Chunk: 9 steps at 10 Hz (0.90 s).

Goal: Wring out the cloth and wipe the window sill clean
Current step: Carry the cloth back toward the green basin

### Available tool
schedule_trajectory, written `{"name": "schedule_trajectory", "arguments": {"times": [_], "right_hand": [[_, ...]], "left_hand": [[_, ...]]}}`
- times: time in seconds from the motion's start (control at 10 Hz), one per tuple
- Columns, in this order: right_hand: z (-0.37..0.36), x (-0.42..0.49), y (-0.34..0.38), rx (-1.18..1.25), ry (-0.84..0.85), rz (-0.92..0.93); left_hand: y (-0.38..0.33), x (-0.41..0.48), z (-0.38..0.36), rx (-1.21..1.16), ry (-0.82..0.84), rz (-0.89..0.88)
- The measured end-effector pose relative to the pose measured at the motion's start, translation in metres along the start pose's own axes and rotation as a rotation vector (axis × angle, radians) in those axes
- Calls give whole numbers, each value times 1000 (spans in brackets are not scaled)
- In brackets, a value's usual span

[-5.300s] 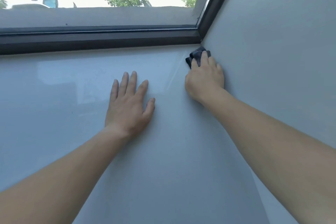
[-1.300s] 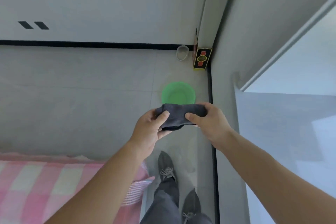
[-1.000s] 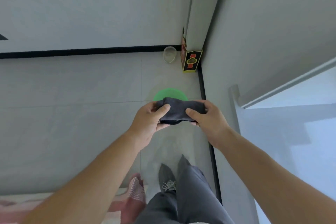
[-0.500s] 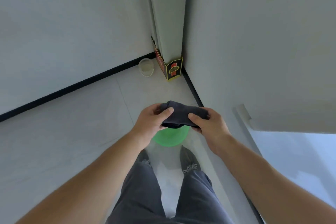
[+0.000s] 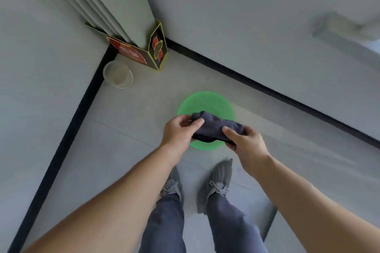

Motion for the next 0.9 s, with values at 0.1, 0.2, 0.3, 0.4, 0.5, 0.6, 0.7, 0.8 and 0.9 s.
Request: {"name": "schedule_trajectory", "arguments": {"times": [0.1, 0.2, 0.3, 0.4, 0.5, 0.6, 0.7, 0.8, 0.9], "right_hand": [[-8, 48, -69, 96, -50, -89], [-15, 113, -124, 81, -78, -108], [-23, 181, -166, 11, -74, -80], [-26, 241, -193, -71, -104, -20], [-28, 291, -215, -129, -134, 18], [-24, 322, -230, -278, -183, 67], [-26, 335, -237, -448, -184, 119], [-35, 339, -241, -605, -118, 171], [-32, 330, -234, -657, -94, 201]], "left_hand": [[56, 57, -2, 71, 1, 46], [109, 117, -7, 121, 13, 78], [152, 176, -13, 171, 32, 91], [184, 233, -24, 251, 71, 62], [207, 276, -39, 338, 89, 8], [225, 304, -51, 484, 89, -43], [234, 316, -53, 569, 86, -49], [227, 318, -53, 710, 80, -122], [211, 304, -50, 756, 49, -165]]}}
Point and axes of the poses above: each hand's wrist, its own x-axis towards the middle knuckle, its own z-axis out of the back of the hand, y = z × x, the point moved 5 cm from there along x, towards the middle knuckle, and after that the axes turned 8 degrees about x, right-handed, at the moved point
